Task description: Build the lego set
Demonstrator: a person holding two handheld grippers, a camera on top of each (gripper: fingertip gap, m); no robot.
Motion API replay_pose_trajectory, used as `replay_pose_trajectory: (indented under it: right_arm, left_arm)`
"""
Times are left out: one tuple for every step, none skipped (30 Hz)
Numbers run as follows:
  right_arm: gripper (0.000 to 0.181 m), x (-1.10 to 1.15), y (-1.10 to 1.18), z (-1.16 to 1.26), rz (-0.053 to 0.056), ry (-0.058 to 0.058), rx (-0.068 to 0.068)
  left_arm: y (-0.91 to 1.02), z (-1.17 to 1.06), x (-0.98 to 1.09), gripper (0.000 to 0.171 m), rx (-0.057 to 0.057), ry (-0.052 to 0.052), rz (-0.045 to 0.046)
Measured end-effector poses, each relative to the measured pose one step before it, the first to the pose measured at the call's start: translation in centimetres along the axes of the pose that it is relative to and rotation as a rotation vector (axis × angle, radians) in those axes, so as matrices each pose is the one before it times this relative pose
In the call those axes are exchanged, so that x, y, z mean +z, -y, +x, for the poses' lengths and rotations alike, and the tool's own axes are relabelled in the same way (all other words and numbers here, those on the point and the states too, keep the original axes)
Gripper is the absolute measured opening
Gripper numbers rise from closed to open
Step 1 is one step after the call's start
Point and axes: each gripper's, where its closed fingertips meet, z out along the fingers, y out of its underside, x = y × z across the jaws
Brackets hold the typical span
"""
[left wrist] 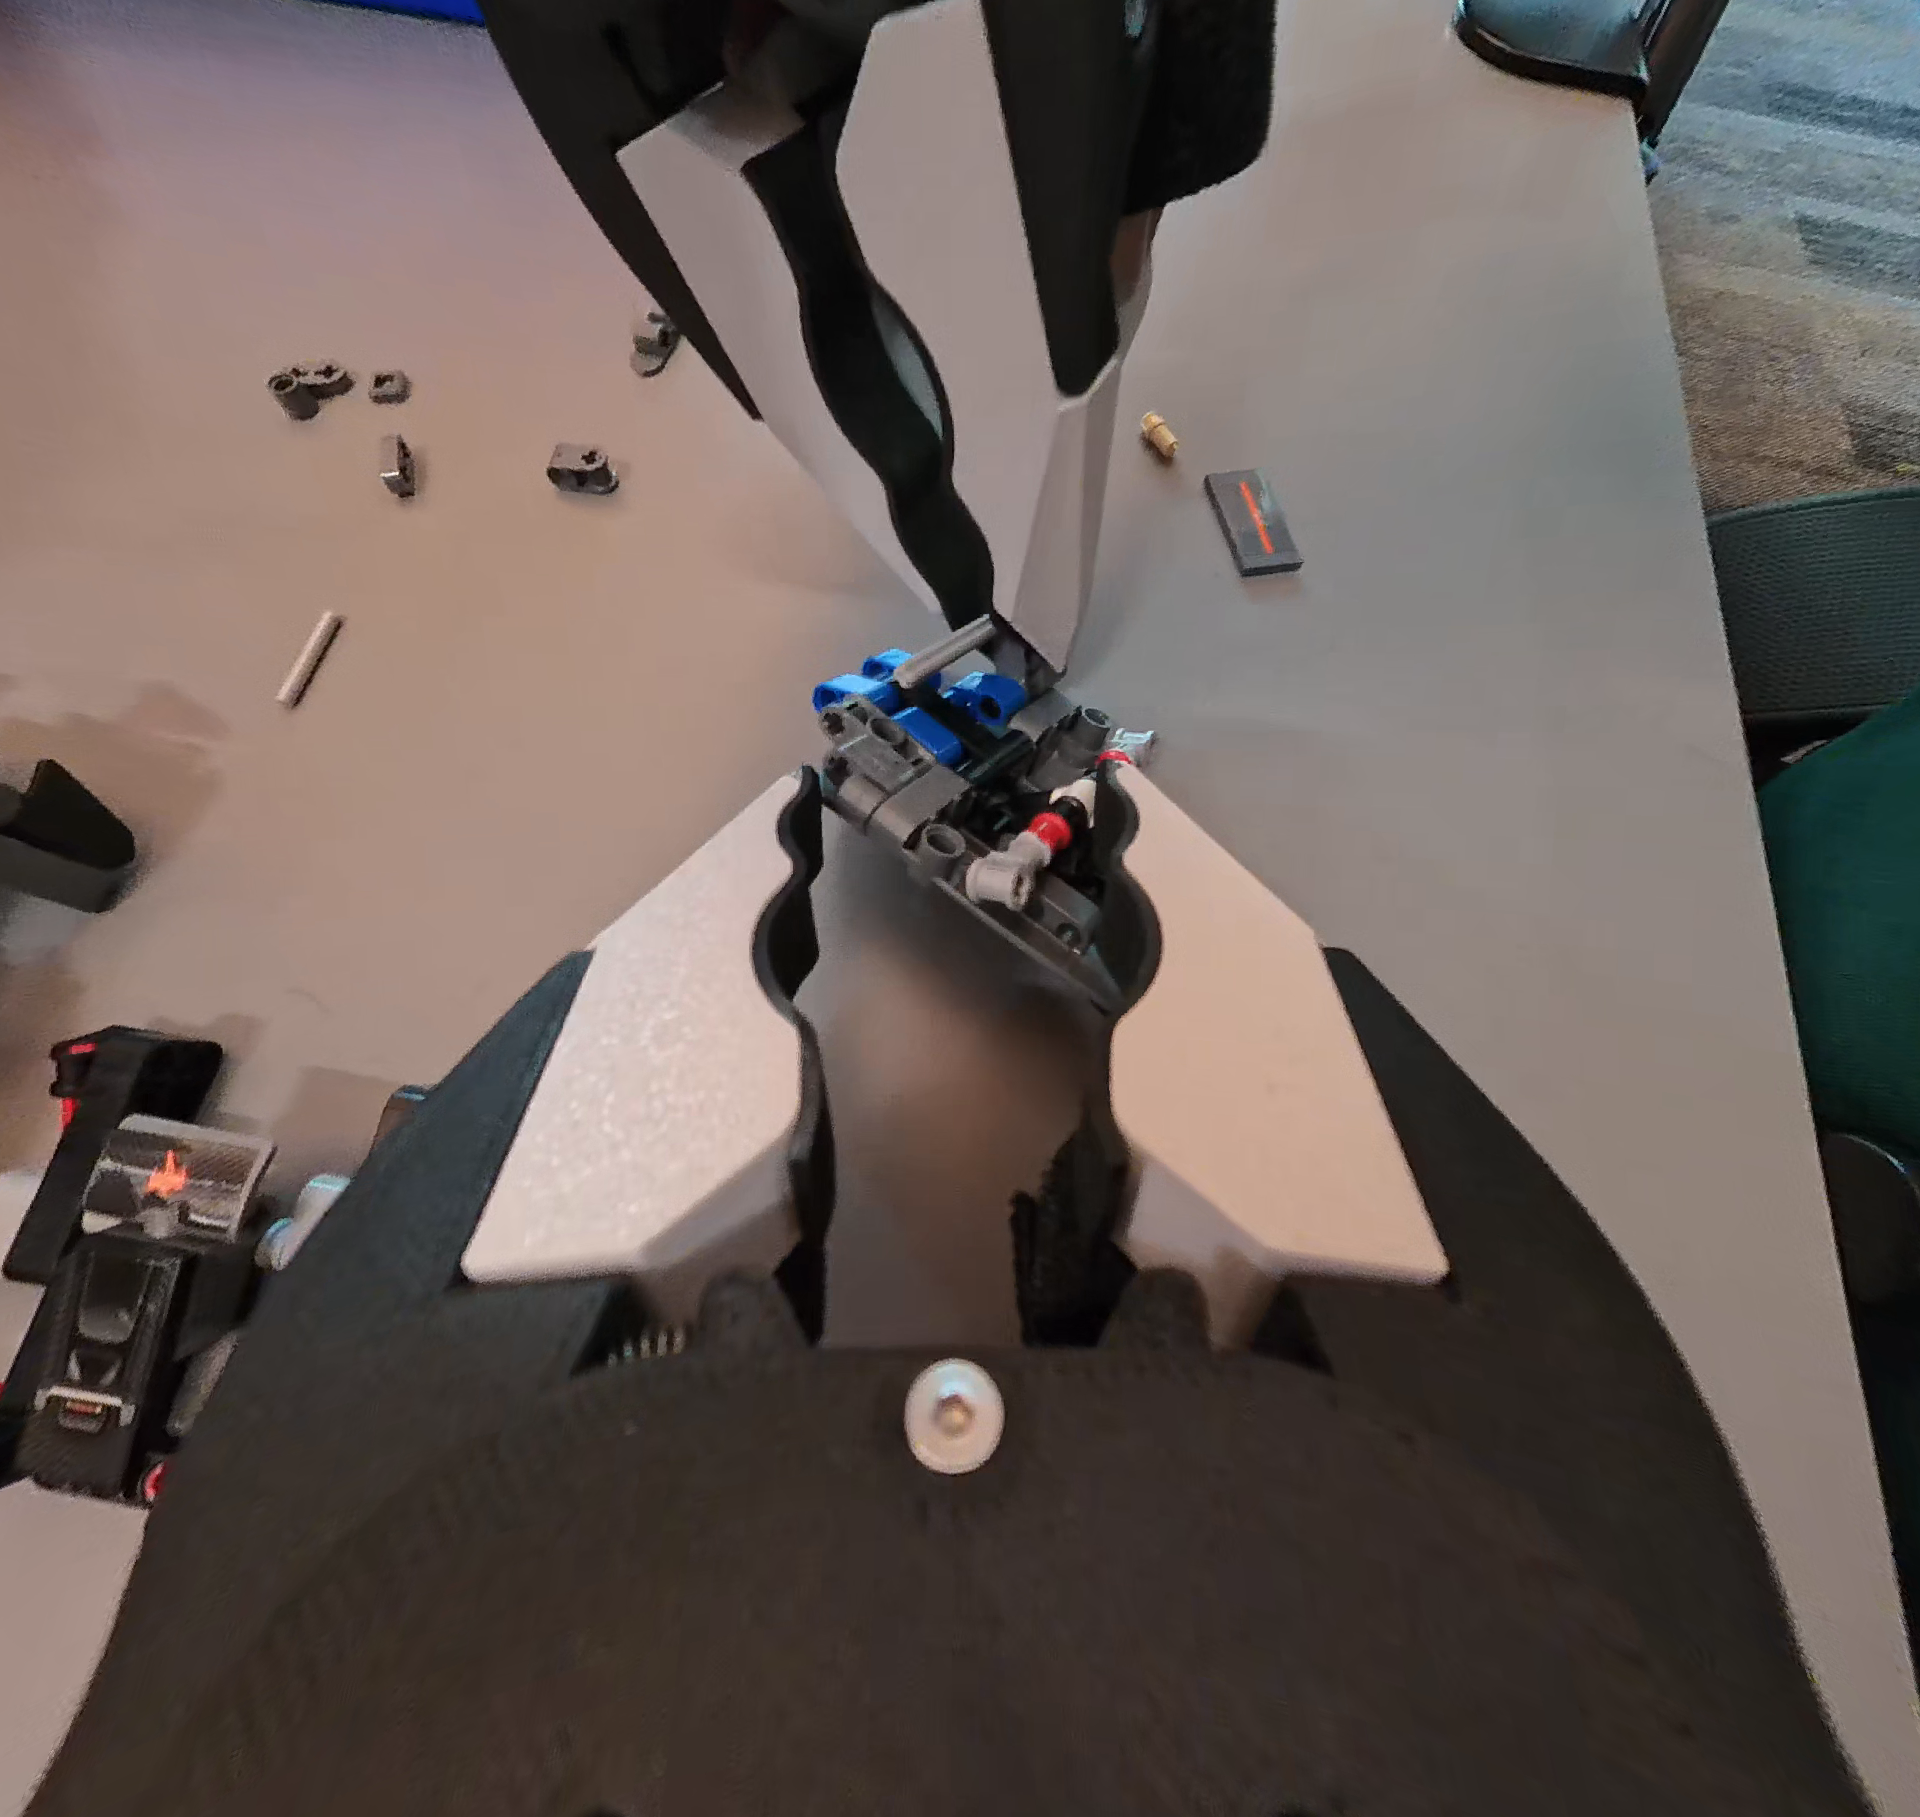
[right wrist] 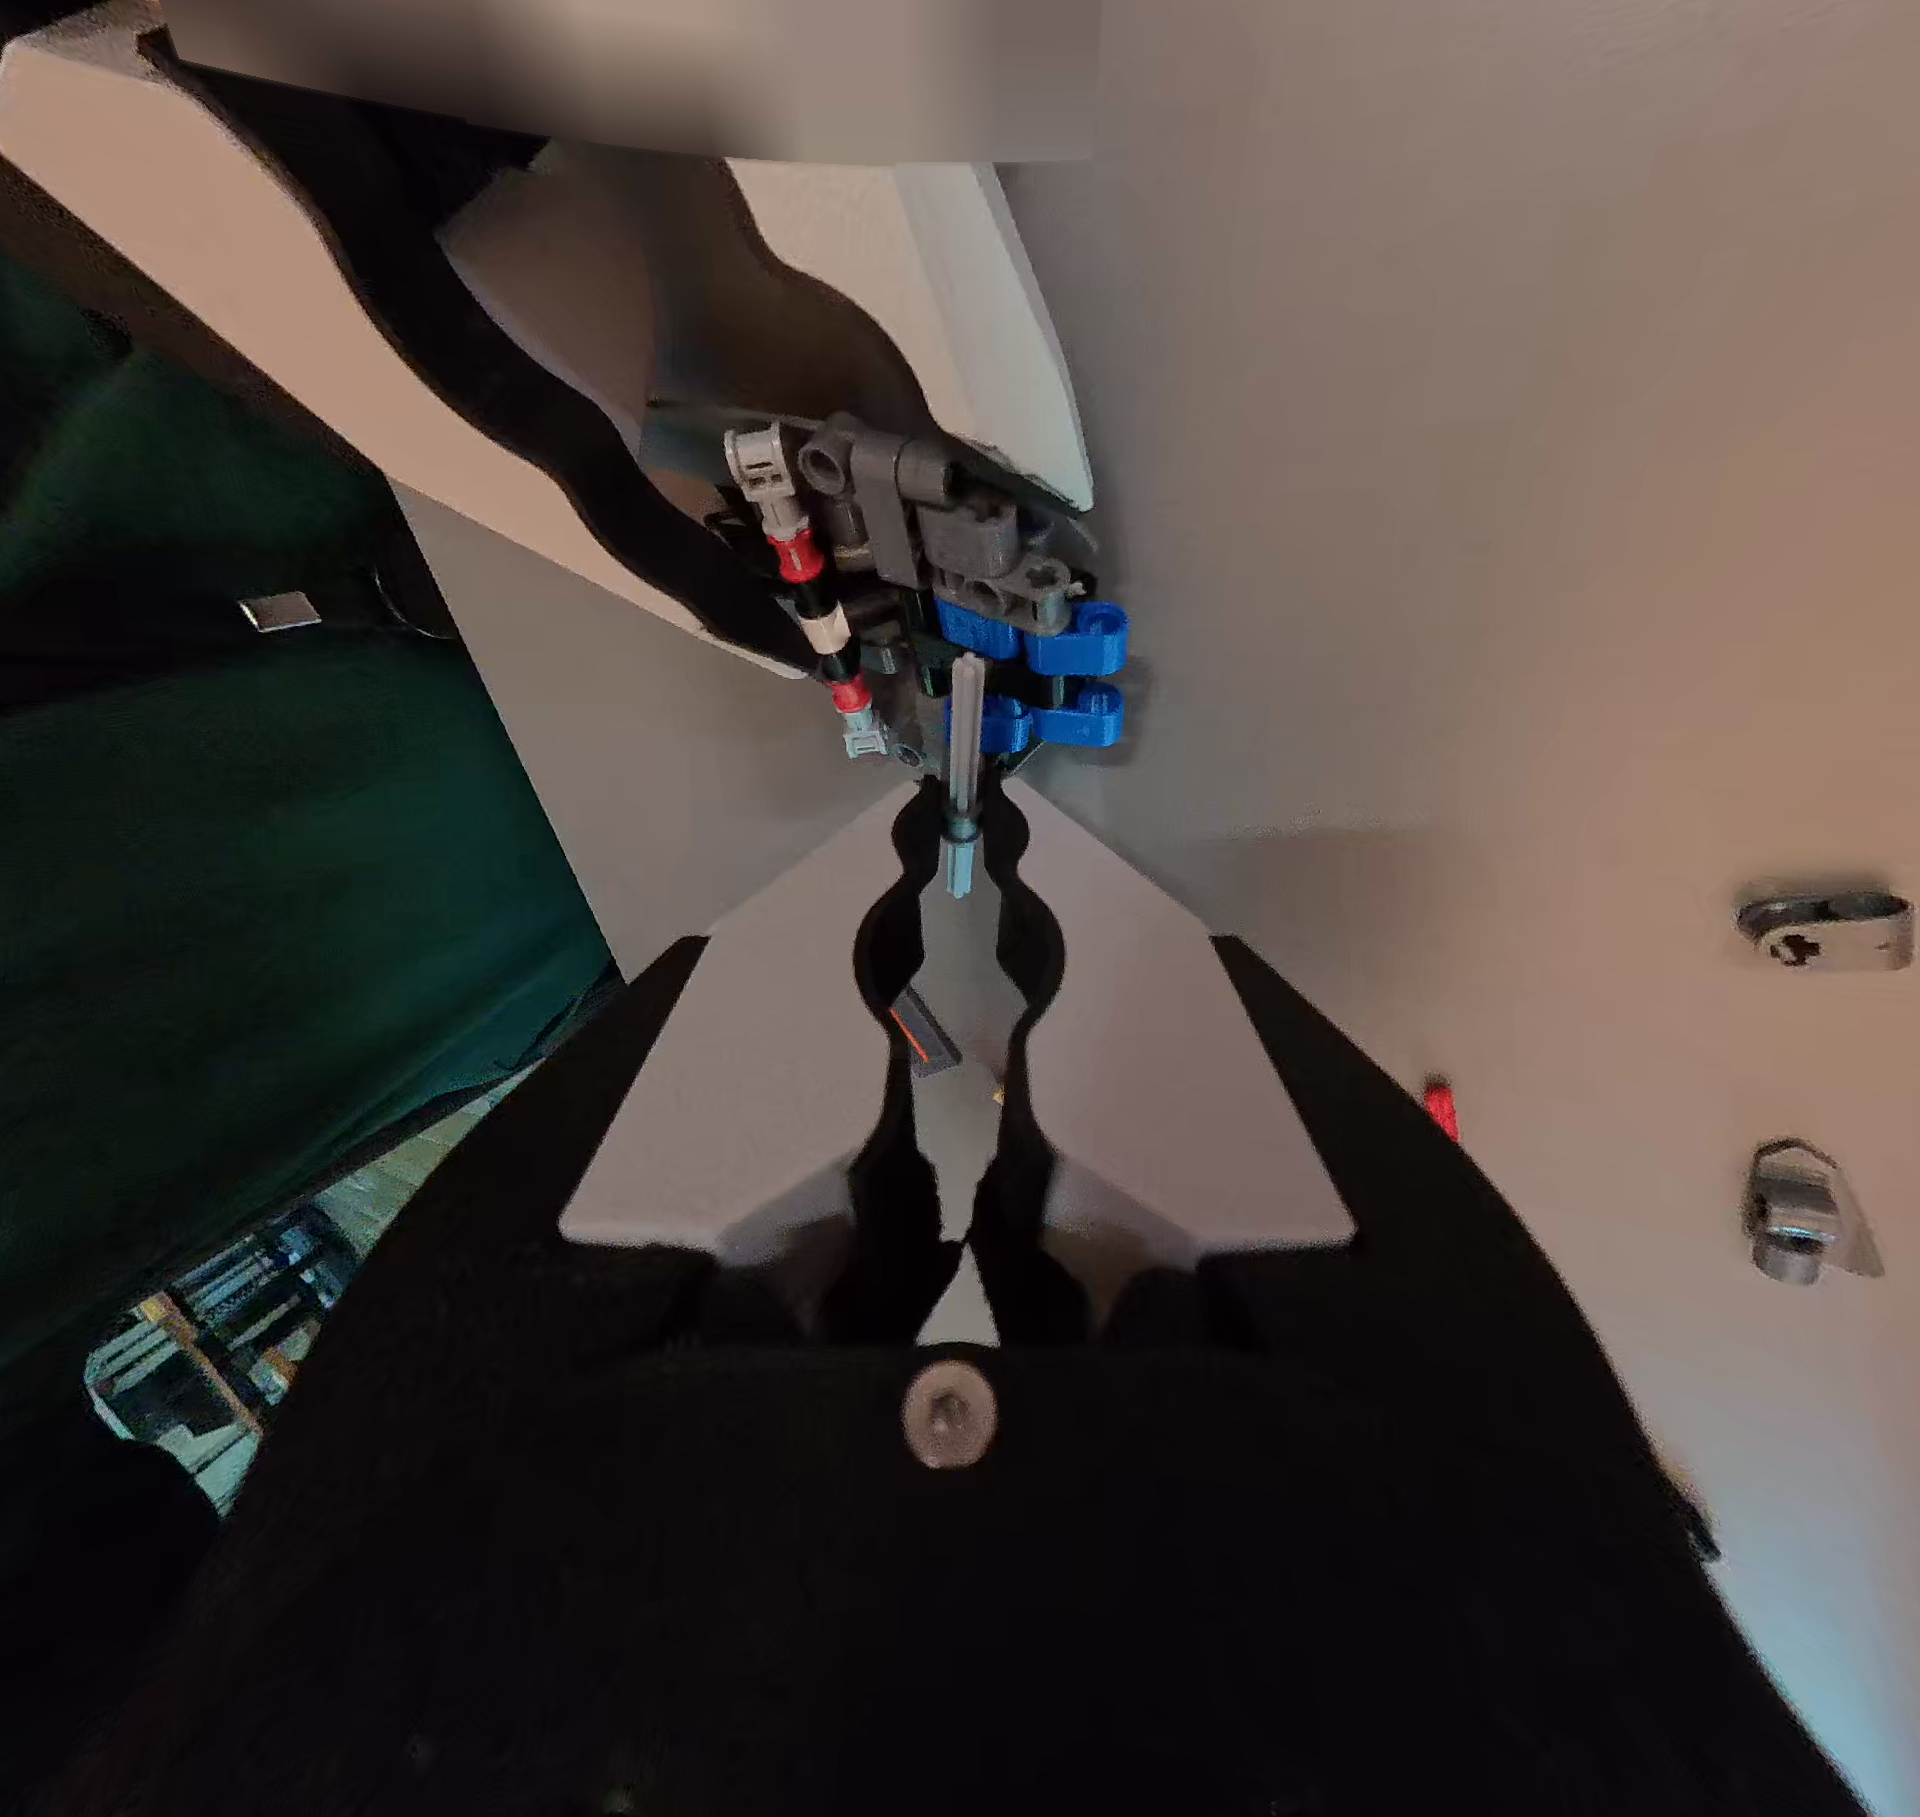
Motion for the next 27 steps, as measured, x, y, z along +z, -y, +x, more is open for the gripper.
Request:
replay_pose_trajectory:
  right_arm:
    - [0.005,-0.007,-0.010,0.000,0.0101,0.0057,0.0016]
    - [0.005,-0.070,0.082,0.049,0.0131,-0.0013,-0.0044]
    - [0.005,-0.037,0.101,0.065,0.0116,-0.0090,-0.0161]
    - [0.005,0.016,0.023,-0.011,0.0057,-0.0049,-0.0195]
    - [0.005,-0.004,0.021,0.004,0.0063,-0.0008,-0.0071]
    - [0.005,-0.019,0.066,0.032,0.0063,-0.0031,-0.0041]
    - [0.005,-0.001,0.061,-0.004,0.0038,-0.0089,-0.0195]
    - [0.005,0.015,0.042,0.002,0.0035,-0.0102,-0.0212]
    - [0.005,-0.010,0.037,0.017,0.0021,-0.0039,-0.0002]
    - [0.005,0.012,0.031,-0.011,0.0031,-0.0059,-0.0132]
    - [0.005,0.013,0.008,-0.002,0.0042,-0.0054,-0.0199]
    - [0.005,-0.008,0.011,0.013,0.0041,0.0024,0.0012]
    - [0.005,0.021,0.023,-0.020,0.0022,0.0038,0.0027]
    - [0.005,0.024,0.091,-0.006,0.0051,0.0007,-0.0055]
    - [0.005,0.017,0.034,-0.005,0.0028,0.0034,0.0009]
    - [0.005,0.025,0.021,-0.004,0.0048,0.0009,0.0013]
    - [0.005,0.010,0.002,-0.004,0.0040,0.0003,0.0013]
    - [0.005,0.016,0.014,-0.002,0.0018,0.0033,0.0048]
    - [0.005,0.004,0.001,0.004,0.0011,0.0030,-0.0004]
    - [0.005,-0.001,0.039,0.006,0.0035,0.0075,0.0062]
    - [0.006,0.042,0.063,0.006,0.0040,0.0070,0.0067]
    - [0.006,0.113,0.060,0.048,0.0027,0.0028,0.0008]
    - [0.006,0.100,0.004,-0.007,-0.0029,0.0053,0.0043]
    - [0.007,-0.022,0.011,0.004,-0.0010,0.0016,-0.0013]
    - [0.006,-0.004,0.009,0.017,0.0003,0.0001,-0.0010]
    - [0.006,-0.008,-0.003,0.003,0.0051,0.0048,0.0083]
    - [0.006,-0.010,0.000,0.007,0.0096,0.0086,0.0133]
  left_arm:
    - [-0.010,-0.019,-0.002,0.051,-0.0070,-0.0055,0.00204]
    - [-0.021,-0.020,-0.006,0.050,-0.0079,-0.0045,0.00097]
    - [-0.030,-0.037,0.003,0.051,-0.0009,0.0013,-0.00248]
    - [-0.004,-0.005,-0.002,0.051,0.0019,0.0004,-0.00009]
    - [-0.017,-0.012,0.009,0.051,-0.0027,-0.0014,-0.00038]
    - [-0.031,-0.028,0.003,0.050,-0.0048,-0.0022,-0.00193]
    - [-0.023,-0.032,0.000,0.050,-0.0061,-0.0035,-0.00124]
    - [-0.018,-0.016,-0.002,0.050,-0.0059,-0.0033,-0.00034]
    - [-0.023,-0.025,0.009,0.050,-0.0028,-0.0009,-0.00126]
    - [-0.028,-0.014,0.014,0.050,-0.0008,0.0005,-0.00157]
    - [-0.028,-0.002,0.013,0.050,-0.0013,-0.0002,-0.00162]
    - [-0.008,-0.058,0.013,0.050,-0.0021,0.0033,-0.00097]
    - [-0.012,-0.591,0.020,0.037,-0.0144,0.0366,-0.00152]
    - [-0.256,-0.276,0.051,0.033,0.0048,0.0124,-0.01621]
    - [0.048,0.002,-0.021,0.033,-0.0076,-0.0066,0.00285]
    - [0.035,-0.016,-0.047,0.033,-0.0041,-0.0018,0.00428]
    - [-0.001,0.054,0.022,0.033,0.0071,0.0033,-0.00010]
    - [-0.032,0.019,0.062,0.034,0.0107,0.0078,-0.00393]
    - [0.013,-0.003,0.019,0.034,-0.0006,-0.0016,-0.00047]
    - [-0.042,-0.016,0.013,0.034,-0.0126,-0.0095,-0.00282]
    - [-0.053,-0.035,0.014,0.034,-0.0125,-0.0092,-0.00351]
    - [-0.025,-0.017,0.013,0.034,-0.0077,-0.0061,-0.00216]
    - [-0.004,-0.019,0.005,0.034,-0.0021,-0.0022,-0.00055]
    - [-0.025,-0.002,0.001,0.034,0.0007,0.0003,-0.00140]
    - [0.011,-0.007,-0.008,0.034,0.0007,0.0006,0.00061]
    - [0.004,-0.005,0.006,0.034,-0.0002,0.0001,-0.00010]
    - [-0.009,-0.009,0.005,0.034,-0.0007,-0.0001,-0.00035]
